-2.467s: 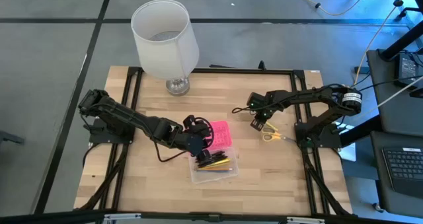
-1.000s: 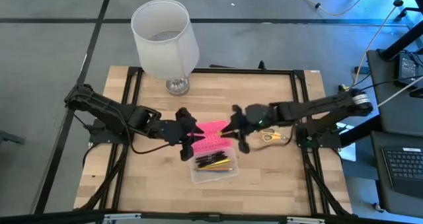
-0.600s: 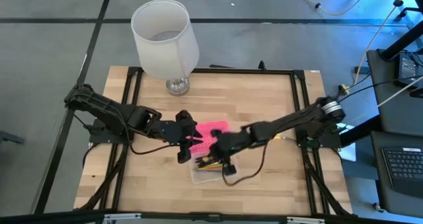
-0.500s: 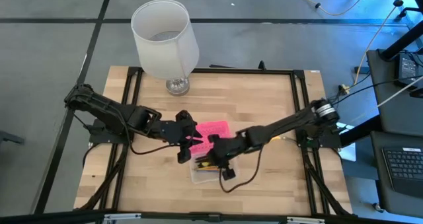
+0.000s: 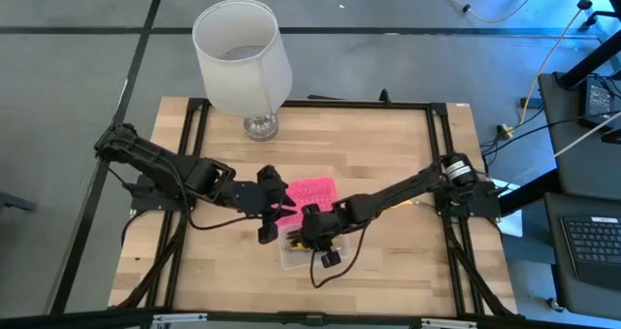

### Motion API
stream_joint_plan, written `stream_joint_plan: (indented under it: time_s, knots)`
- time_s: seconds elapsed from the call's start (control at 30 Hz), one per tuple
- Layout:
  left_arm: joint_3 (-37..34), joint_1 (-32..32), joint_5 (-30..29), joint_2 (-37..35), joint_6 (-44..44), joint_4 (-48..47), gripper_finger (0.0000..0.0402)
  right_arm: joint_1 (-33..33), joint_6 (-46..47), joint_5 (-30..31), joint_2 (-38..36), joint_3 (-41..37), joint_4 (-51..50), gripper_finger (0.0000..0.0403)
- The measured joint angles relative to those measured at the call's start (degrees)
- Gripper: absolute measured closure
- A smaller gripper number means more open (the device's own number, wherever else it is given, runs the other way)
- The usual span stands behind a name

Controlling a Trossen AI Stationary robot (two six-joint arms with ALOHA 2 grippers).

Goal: Pick & place school supplies into a supply box
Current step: Put the yellow pen into the transparent supply box

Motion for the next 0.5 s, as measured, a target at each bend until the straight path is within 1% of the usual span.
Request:
stream_joint_plan:
  time_s: [0.27, 0.5]
  knots:
    - [-0.02, 0.02, -0.04, 0.02, -0.15, -0.03, 0.0324, 0.0, 0.1, 0.0, 0.22, 0.0, -0.09, 0.0337]
    - [-0.02, 0.02, -0.04, 0.04, -0.16, -0.02, 0.032, -0.15, -0.24, 0.0, 0.22, 0.0, -0.09, 0.0337]
